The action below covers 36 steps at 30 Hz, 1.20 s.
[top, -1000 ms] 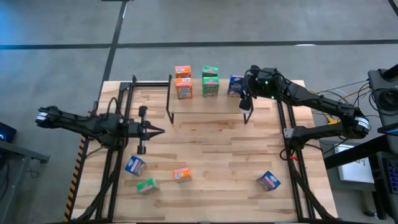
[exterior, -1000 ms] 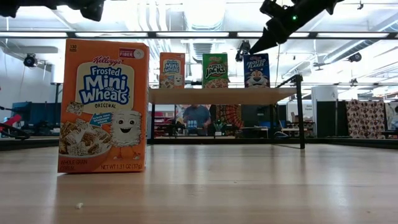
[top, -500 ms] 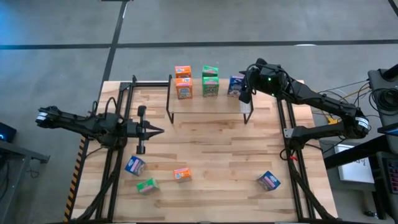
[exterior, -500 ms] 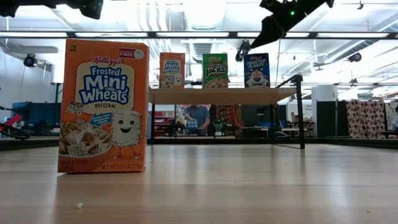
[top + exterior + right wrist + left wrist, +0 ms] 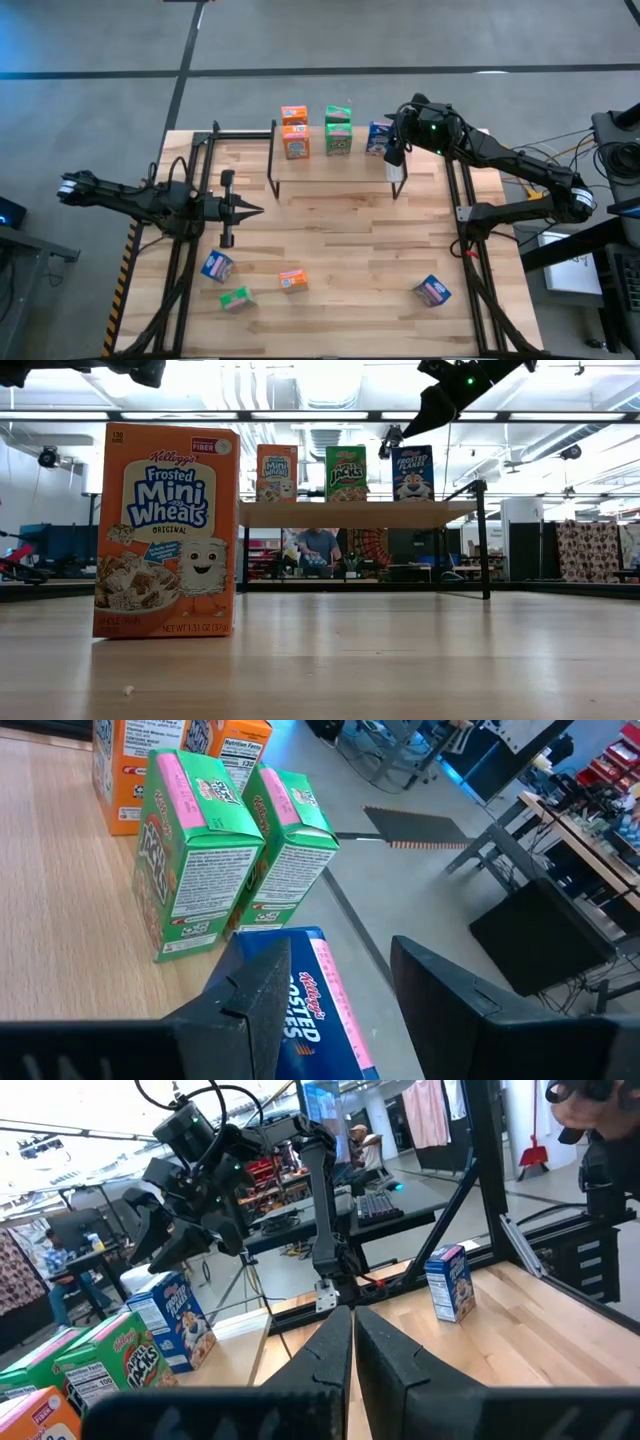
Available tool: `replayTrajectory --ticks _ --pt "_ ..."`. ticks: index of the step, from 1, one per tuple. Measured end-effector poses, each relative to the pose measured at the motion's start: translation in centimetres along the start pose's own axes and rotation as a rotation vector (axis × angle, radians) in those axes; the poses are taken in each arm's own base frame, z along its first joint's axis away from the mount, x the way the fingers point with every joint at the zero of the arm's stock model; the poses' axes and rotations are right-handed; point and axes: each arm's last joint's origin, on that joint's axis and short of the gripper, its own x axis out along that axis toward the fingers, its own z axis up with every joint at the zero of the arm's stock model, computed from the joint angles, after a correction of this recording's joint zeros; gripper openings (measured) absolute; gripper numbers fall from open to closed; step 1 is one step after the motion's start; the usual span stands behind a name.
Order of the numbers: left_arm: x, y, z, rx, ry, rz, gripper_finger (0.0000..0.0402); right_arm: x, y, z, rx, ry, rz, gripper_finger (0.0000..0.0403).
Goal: Stack cereal on shelf
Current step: Put the top right blue cereal box on the shelf
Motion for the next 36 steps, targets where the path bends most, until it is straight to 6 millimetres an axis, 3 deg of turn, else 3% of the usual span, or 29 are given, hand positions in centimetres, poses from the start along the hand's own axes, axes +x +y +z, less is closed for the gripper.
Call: replayTrajectory --ticks 10,18,31,36 --pt "0.0 0.0 0.0 0.031 0.000 0.001 0.0000 -0.3 0.1 -0.3 0.082 0.083 0.034 0.0164" --pt "0.0 0.1 0.3 0.058 -0.026 0.011 0.0000 -1.5 -1.5 1.8 0.202 0.208 0.056 0.0164" --pt "-0.1 0.4 1.0 0.068 -0.054 0.023 0.0000 1.1 -4.1 2.5 0.156 0.523 0.103 0.0152" --pt "-0.1 0.4 1.0 0.072 -0.053 0.022 0.0000 1.1 -4.5 2.9 0.195 0.555 0.147 0.0179"
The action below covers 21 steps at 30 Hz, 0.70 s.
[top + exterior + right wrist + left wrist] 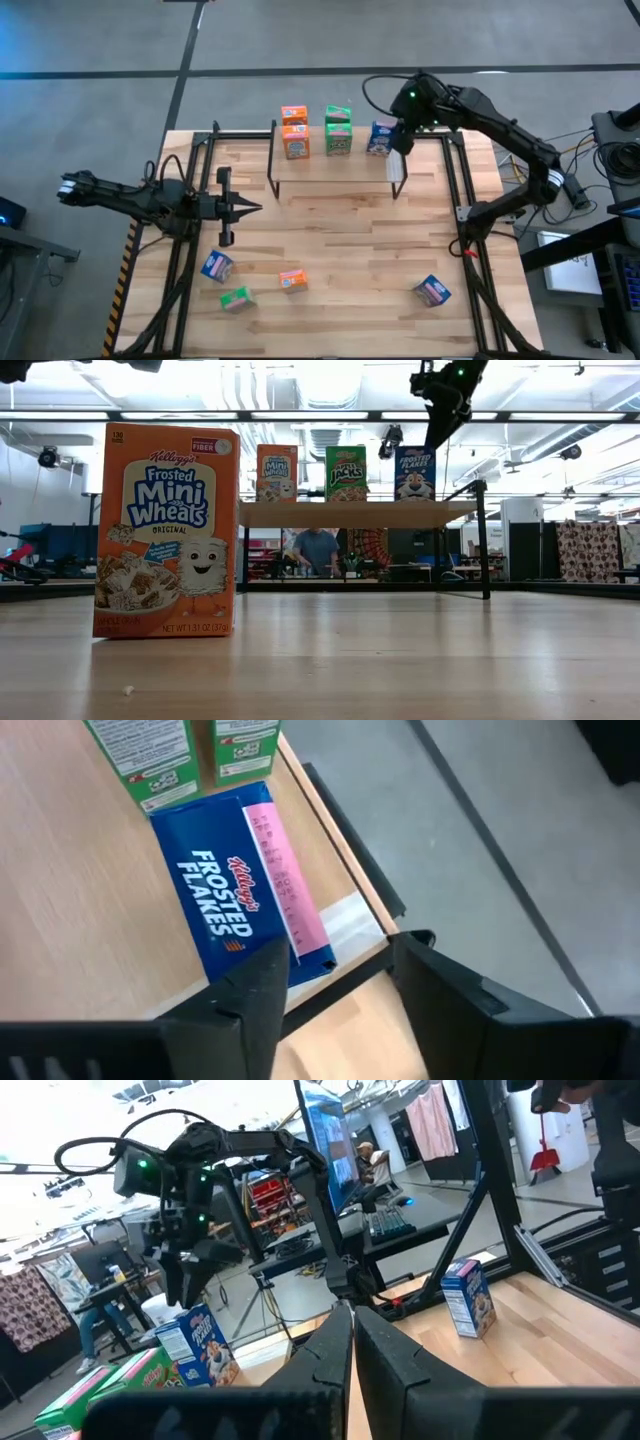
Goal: Stack cereal on shelf
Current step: Put the top right blue cereal box on the shelf
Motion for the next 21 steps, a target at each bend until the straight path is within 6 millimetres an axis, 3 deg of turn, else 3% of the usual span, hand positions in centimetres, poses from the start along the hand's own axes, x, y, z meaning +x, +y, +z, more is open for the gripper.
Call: replayTrajectory --ticks 10,17,21 --pt "0.0 0.0 0.0 -0.004 0.001 0.000 0.0000 -0.8 -0.2 0.2 -0.276 -0.029 -0.020 0.0260" --pt "0.0 0.0 0.0 -0.005 0.001 0.000 0.0000 -1.7 -0.5 0.9 -0.207 -0.069 -0.045 0.0264" --pt "0.0 0.0 0.0 -0.005 0.001 0.000 0.0000 -2.2 -0.5 1.3 -0.128 -0.115 0.024 0.0264"
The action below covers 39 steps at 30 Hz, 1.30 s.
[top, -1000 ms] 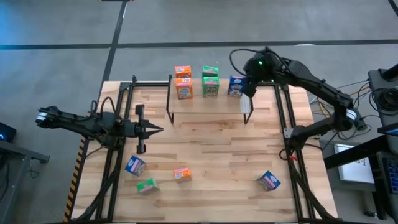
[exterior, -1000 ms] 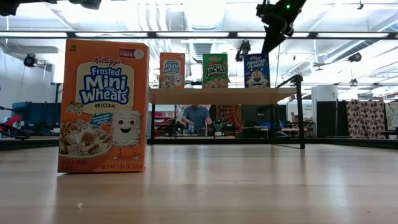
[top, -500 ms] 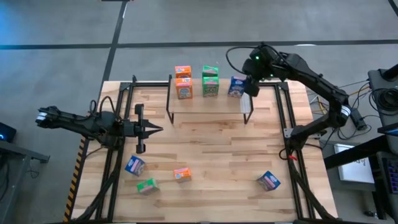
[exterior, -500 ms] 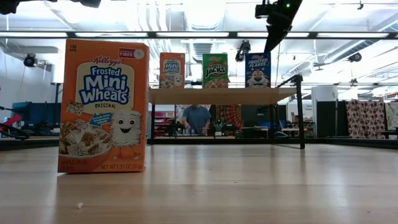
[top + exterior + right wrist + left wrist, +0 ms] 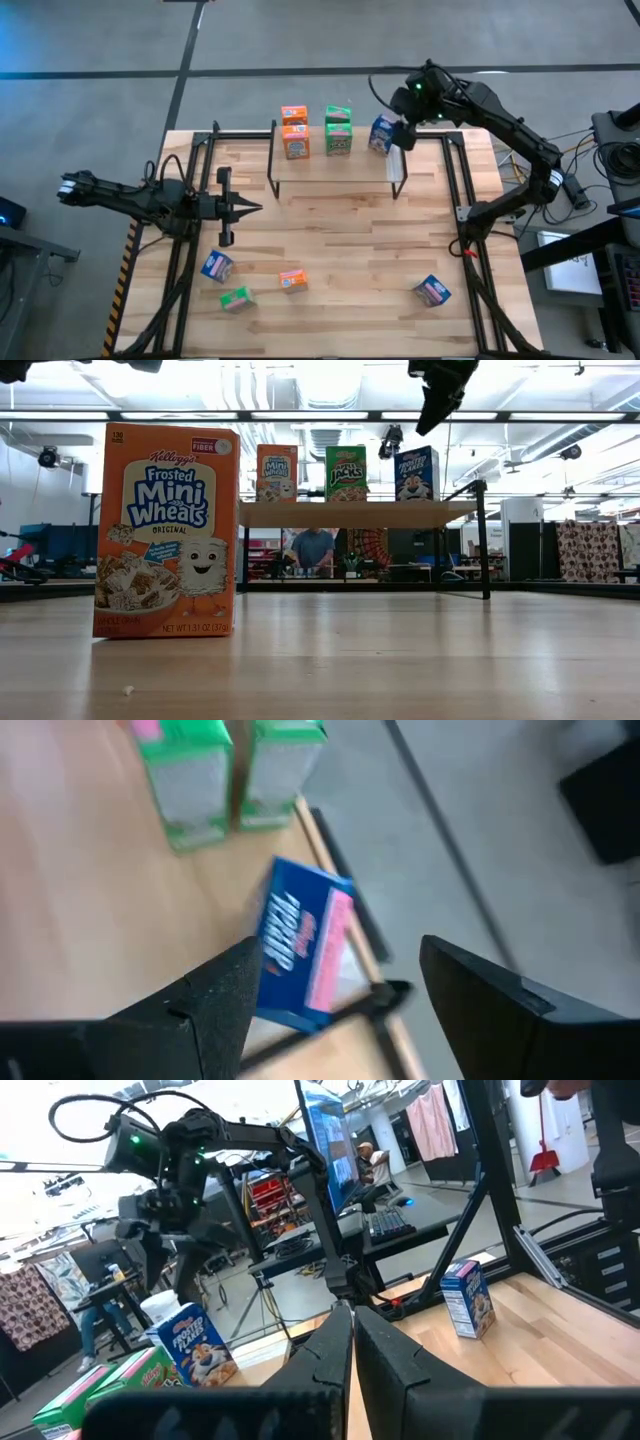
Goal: Stack cereal on shelf
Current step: Put the top right blue cereal box on the shelf
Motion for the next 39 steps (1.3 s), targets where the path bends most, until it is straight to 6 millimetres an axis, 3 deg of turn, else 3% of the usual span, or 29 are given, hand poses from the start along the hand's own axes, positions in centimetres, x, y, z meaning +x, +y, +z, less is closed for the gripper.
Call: replayTrajectory --ticks 4,8,21,39 --pt "0.0 0.0 0.0 -0.002 0.000 0.000 0.0000 0.2 0.0 0.0 0.127 -0.017 0.026 0.0264" --pt "0.0 0.0 0.0 -0.002 0.000 0.000 0.0000 1.7 0.3 -0.1 0.157 0.016 0.037 0.0264" --pt "0.0 0.0 0.0 -0.001 -0.001 0.000 0.0000 4.1 0.4 0.1 0.154 0.056 0.066 0.0263" --pt "0.1 -0.1 -0.1 -0.031 0.006 -0.003 0.0000 6.9 0.4 0.3 0.111 0.138 0.012 0.0224"
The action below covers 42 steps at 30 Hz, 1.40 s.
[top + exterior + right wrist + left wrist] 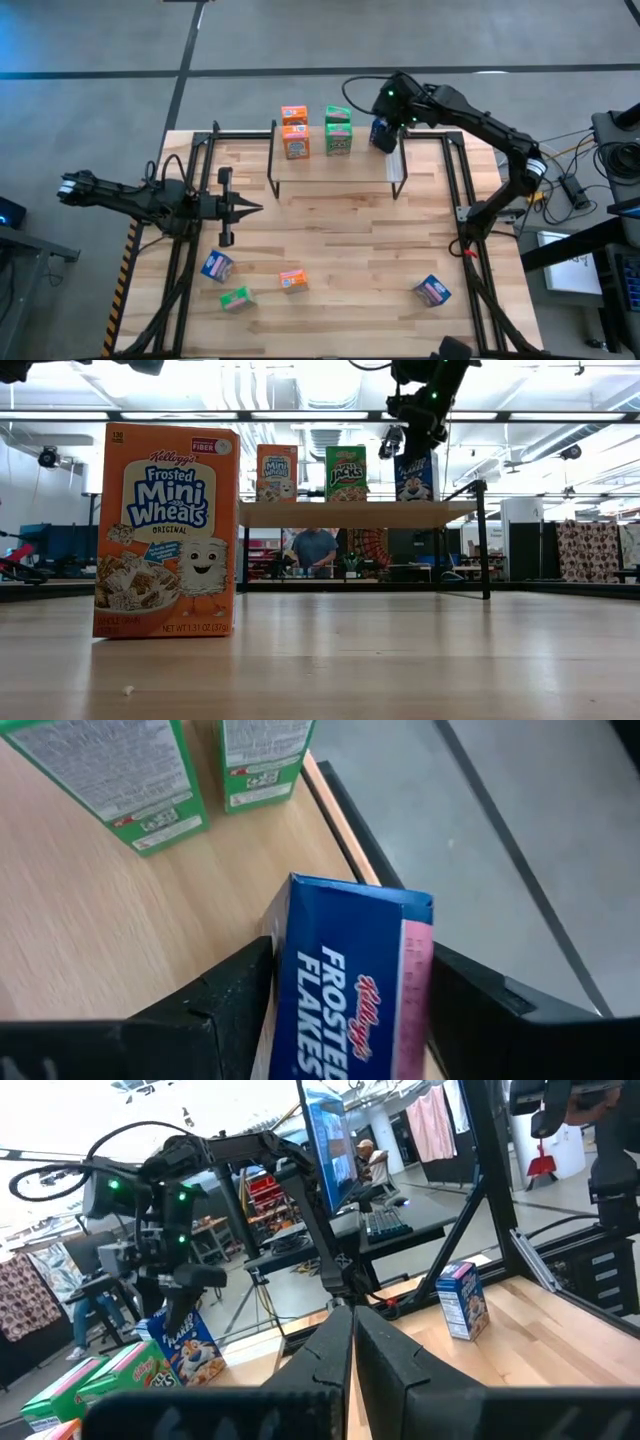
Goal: Stack cereal on shelf
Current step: Put the top right blue cereal box on the shelf
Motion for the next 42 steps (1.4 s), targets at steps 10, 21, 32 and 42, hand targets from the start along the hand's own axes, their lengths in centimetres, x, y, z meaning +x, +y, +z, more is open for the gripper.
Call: replayTrajectory --ticks 10,21,32,42 --pt "0.0 0.0 0.0 0.010 -0.001 0.000 0.0000 0.3 0.0 0.0 -0.003 0.007 0.009 0.0214" --pt "0.0 0.0 0.0 0.010 -0.001 0.000 0.0000 0.2 0.0 0.1 -0.053 -0.004 0.010 0.0187" --pt "0.0 0.0 0.0 0.010 -0.002 0.001 0.0000 0.2 0.1 0.8 -0.234 -0.098 0.063 0.0186" --pt "0.0 0.0 0.1 0.009 -0.007 0.003 0.0000 0.2 -0.8 1.1 -0.473 -0.192 0.083 0.0186"
